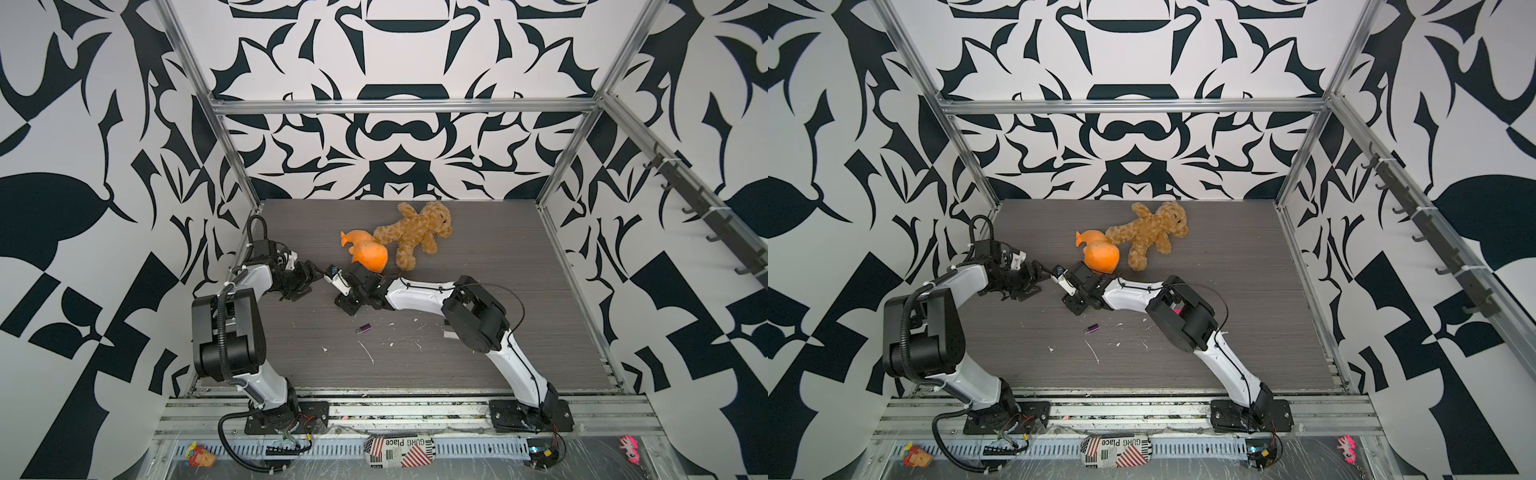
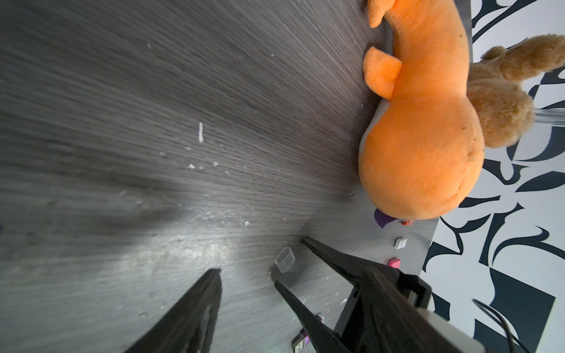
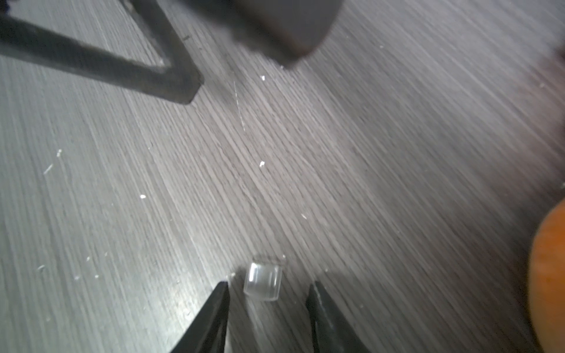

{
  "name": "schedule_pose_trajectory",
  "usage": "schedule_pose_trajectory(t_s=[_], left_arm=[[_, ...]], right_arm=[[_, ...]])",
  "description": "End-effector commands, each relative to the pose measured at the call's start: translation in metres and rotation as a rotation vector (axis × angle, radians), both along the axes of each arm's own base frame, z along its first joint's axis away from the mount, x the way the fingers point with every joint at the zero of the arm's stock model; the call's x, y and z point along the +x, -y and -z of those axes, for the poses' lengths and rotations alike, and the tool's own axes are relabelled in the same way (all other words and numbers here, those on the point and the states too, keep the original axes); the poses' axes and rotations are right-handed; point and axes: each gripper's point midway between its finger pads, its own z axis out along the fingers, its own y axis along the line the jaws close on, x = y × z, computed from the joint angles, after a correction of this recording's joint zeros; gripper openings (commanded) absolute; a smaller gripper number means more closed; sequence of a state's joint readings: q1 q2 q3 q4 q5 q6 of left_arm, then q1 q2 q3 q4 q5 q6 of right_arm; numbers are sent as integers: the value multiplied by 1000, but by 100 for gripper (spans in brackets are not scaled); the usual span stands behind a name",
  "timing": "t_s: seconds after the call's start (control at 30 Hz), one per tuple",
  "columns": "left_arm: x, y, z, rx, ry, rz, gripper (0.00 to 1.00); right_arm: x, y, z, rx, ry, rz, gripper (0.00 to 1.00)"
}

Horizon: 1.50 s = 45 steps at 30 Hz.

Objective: Close the usb drive cover
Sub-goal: Pick up the cover from the center of the board.

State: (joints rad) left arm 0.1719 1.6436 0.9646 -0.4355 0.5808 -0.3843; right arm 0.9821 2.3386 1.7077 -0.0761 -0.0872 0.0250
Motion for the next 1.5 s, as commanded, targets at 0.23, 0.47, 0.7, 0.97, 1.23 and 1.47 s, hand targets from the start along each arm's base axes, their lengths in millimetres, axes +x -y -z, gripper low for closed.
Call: schedule_pose_trajectory(t_s=[0.23, 0.47, 0.7, 0.97, 1.23, 1.47], left_arm=[[-4, 1, 6, -7, -29, 5, 76], [-4, 1, 7, -8, -33, 3, 76], [-5, 1, 8, -9, -36, 0, 76], [-4, 1, 7, -12, -36, 0, 76], [-6, 2, 9, -16, -41, 4, 76], [-11, 7, 11, -46, -50, 14, 74]], right_arm=[[-5, 3, 13, -72, 14, -2, 35], [-15, 0, 14, -69, 18, -69, 31], [-14, 0, 17, -83, 28, -67, 28], [-12, 1, 18, -95, 34, -65, 23], [-13, 3, 16, -107, 60, -89, 19], [-19, 8, -4, -39, 147, -226, 18]])
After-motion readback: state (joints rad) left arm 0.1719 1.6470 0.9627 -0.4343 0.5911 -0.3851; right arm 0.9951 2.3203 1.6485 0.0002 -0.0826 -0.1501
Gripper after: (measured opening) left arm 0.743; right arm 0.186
